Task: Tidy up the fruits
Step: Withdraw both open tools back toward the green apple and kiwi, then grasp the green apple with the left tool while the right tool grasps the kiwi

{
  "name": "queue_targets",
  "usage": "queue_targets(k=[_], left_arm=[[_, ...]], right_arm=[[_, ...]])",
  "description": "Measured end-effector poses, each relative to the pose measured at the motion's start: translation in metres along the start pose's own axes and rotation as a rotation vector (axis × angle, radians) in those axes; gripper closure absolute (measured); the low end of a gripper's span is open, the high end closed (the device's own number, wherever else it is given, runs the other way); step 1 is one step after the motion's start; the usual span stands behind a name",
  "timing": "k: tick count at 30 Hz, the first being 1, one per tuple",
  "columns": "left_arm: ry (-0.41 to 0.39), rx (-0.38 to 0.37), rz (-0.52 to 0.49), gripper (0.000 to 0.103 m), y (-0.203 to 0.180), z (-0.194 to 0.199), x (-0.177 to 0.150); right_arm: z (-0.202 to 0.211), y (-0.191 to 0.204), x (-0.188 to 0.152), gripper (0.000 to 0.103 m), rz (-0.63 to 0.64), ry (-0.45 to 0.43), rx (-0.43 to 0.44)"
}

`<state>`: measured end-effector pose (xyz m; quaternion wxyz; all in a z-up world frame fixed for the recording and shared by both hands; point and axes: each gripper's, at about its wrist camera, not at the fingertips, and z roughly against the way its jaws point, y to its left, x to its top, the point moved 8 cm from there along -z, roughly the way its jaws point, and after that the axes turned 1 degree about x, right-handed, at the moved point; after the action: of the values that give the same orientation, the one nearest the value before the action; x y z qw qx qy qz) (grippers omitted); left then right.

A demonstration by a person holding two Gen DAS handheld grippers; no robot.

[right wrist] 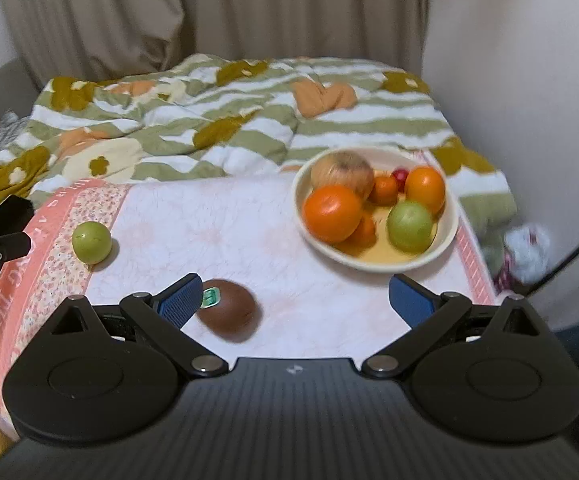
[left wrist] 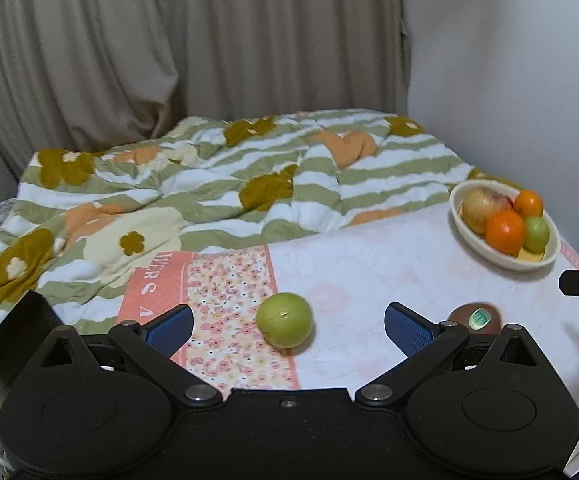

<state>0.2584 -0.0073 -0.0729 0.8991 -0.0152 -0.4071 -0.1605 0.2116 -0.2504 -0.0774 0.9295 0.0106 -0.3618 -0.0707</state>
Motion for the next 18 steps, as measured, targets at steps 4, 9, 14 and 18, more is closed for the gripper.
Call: queue_targets(k=[4, 9, 14, 18], left_arm=[[0.036, -0.04, -0.024, 0.0, 0.015, -0.025, -0.005], [0.075, -0.077, -0.026, 0.0, 0.026, -0.057, -0.009], [0.102, -0.123, -0.019, 0.003, 0.025, -0.086, -0.011], [0.145, -0.146, -0.019, 0.012, 0.021, -0.107, -0.014]], right_arm=[[-0.017, 0.019, -0.013, 0.0, -0.062, 0.036, -0.032], [-0.04, 0.036, -0.025, 0.0, -0.125, 0.08, -0.066], [-0.061, 0.046, -0.031, 0.0, -0.133, 0.105, -0.084], [-0.076, 0.049, -0.032, 0.0, -0.135, 0.119, -0.095]])
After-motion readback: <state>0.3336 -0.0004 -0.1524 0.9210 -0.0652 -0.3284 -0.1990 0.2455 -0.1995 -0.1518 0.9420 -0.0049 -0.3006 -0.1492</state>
